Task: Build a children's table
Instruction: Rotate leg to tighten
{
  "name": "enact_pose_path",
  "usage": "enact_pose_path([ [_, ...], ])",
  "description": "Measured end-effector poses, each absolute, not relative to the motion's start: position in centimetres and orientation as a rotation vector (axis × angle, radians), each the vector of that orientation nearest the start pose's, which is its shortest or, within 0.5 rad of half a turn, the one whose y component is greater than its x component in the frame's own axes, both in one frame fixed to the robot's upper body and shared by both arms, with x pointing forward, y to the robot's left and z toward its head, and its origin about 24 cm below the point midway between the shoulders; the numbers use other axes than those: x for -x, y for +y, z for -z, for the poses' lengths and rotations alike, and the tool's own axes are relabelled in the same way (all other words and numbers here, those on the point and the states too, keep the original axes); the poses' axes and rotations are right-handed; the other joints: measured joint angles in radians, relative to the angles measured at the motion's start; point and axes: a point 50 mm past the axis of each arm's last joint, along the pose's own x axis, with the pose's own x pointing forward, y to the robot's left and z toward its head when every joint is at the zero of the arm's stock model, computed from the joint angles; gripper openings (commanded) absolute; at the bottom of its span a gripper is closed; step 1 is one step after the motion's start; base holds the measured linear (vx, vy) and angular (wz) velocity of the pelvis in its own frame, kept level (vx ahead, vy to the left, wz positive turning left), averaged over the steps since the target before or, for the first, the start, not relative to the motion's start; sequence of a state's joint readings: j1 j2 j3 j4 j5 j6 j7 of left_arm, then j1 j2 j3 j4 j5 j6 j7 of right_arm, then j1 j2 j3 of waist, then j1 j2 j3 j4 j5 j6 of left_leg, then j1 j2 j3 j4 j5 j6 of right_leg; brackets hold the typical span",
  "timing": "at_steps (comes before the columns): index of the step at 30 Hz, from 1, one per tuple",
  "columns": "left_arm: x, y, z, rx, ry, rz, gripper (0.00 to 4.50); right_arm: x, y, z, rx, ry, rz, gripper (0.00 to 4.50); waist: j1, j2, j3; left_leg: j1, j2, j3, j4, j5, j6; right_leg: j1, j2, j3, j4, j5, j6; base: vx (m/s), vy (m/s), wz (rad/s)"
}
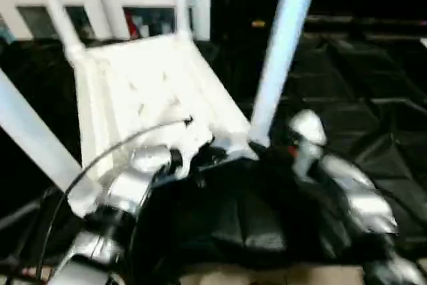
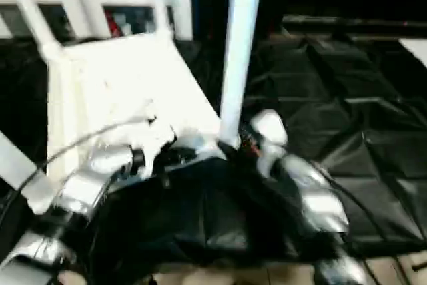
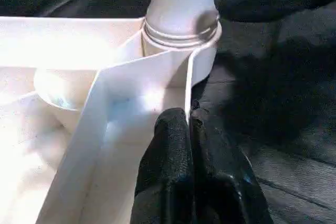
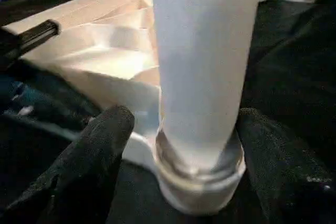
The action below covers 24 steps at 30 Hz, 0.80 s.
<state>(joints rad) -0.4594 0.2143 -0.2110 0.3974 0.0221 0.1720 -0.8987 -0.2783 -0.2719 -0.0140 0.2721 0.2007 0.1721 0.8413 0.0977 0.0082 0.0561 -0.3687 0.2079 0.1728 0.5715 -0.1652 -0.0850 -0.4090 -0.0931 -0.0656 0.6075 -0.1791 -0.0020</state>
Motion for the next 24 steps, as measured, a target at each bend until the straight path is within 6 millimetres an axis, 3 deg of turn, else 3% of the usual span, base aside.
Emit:
enact_pose_path([
  [3, -30.4, 10.0, -5.2, -0.193, 0.205, 1.041, 0.00, -27.7, -16.6, -4.9, -0.014, 0.193, -0.858, 3.47, -0.002, -0.006, 0.003, 0.000, 0.001, 0.000, 0.000, 0.000, 0.000, 0.000, 0.001, -0.001, 0.000, 0.000, 0.001, 0.000, 0.000, 0.00],
  [4, -30.4, 9.8, -5.9, -0.170, 0.163, 1.035, 0.39, -27.3, -16.4, -5.0, -0.031, 0.196, -0.866, 3.60, -0.004, -0.009, 0.003, 0.000, 0.001, 0.000, 0.000, 0.000, 0.000, 0.000, 0.001, -0.001, 0.000, 0.000, 0.000, 0.000, 0.000, 0.00],
  [6, -30.2, 9.6, -6.7, -0.158, 0.109, 1.036, 0.46, -27.0, -16.1, -5.2, -0.043, 0.195, -0.873, 3.60, -0.007, -0.010, 0.002, 0.000, 0.001, -0.001, 0.000, 0.000, 0.000, 0.000, 0.001, 0.000, 0.000, 0.000, 0.000, 0.000, 0.000, 0.00],
  [12, -28.8, 12.0, -8.2, -0.054, -0.013, 0.829, 0.93, -24.9, -16.6, -4.8, -0.061, 0.233, -0.831, 3.60, -0.008, -0.014, 0.001, 0.000, 0.001, -0.001, -0.001, 0.000, 0.000, 0.000, 0.001, 0.000, 0.000, -0.004, 0.006, 0.000, 0.000, 0.00],
  [13, -28.3, 12.2, -8.4, -0.044, -0.024, 0.801, 1.18, -24.9, -16.4, -4.7, -0.070, 0.234, -0.820, 3.60, -0.010, -0.014, 0.001, 0.000, 0.001, -0.001, -0.001, 0.000, 0.000, 0.000, 0.001, 0.000, 0.000, -0.004, 0.006, 0.000, 0.000, 0.00],
  [18, -25.9, 12.8, -8.0, 0.005, -0.003, 0.735, 1.35, -25.2, -15.8, -4.8, -0.099, 0.215, -0.759, 3.60, -0.010, -0.014, 0.001, 0.001, 0.000, -0.001, -0.001, 0.000, 0.000, 0.000, 0.001, 0.001, 0.000, -0.004, 0.007, 0.000, 0.000, 0.00],
  [24, -22.5, 14.6, -6.7, 0.060, 0.074, 0.594, 1.93, -24.9, -15.5, -4.1, -0.114, 0.231, -0.697, 3.60, -0.008, -0.015, 0.000, -0.001, 0.000, -0.002, -0.001, 0.000, 0.000, 0.001, 0.002, 0.001, -0.002, -0.005, 0.009, 0.000, 0.000, 0.00],
])
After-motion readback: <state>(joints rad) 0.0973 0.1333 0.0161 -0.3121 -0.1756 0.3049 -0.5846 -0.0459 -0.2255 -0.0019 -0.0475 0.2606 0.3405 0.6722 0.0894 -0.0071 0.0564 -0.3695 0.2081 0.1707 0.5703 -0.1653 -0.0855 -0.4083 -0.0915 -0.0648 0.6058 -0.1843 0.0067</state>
